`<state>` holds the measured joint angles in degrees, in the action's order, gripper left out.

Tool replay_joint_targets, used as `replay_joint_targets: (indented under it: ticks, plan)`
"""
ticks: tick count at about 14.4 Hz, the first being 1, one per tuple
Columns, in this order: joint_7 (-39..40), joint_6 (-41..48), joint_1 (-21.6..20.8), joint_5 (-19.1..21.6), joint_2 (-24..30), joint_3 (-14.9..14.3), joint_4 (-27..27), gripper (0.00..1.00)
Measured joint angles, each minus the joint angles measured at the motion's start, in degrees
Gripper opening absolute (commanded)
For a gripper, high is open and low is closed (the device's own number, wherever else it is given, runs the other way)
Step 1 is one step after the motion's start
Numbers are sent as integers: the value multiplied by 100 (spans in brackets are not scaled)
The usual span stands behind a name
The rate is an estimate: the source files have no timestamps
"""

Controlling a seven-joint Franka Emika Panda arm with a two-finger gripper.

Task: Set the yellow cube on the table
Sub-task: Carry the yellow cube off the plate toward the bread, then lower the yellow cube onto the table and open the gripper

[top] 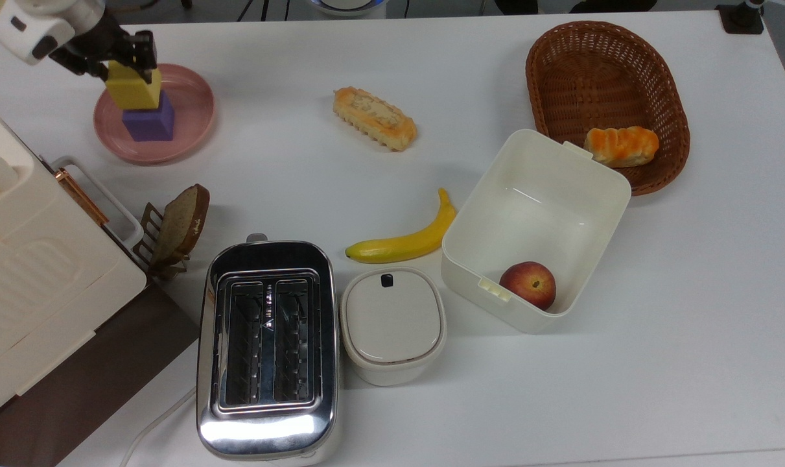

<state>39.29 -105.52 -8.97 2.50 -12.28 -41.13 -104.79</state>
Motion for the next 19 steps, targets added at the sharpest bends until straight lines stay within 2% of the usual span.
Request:
replay_joint_targets:
  ticks: [1,3,7,8,9,10,11,15,19]
  plan:
    - [-26,118,-71,7,118,26,22,0]
    - [-673,219,-370,44,327,307,26,0]
    - [-2260,148,-716,45,239,1391,12,3]
    - [-2542,86,-821,45,165,1555,7,8]
    - [-2793,-16,-944,45,79,1653,1,22]
    - [-3011,-152,-1059,45,-19,1708,-6,72]
    - [-3191,-312,-1173,44,-166,1733,-13,100]
    - [-3389,-767,-1215,45,-495,1748,-13,100]
    - [-3873,-737,-1162,45,-322,1922,277,100]
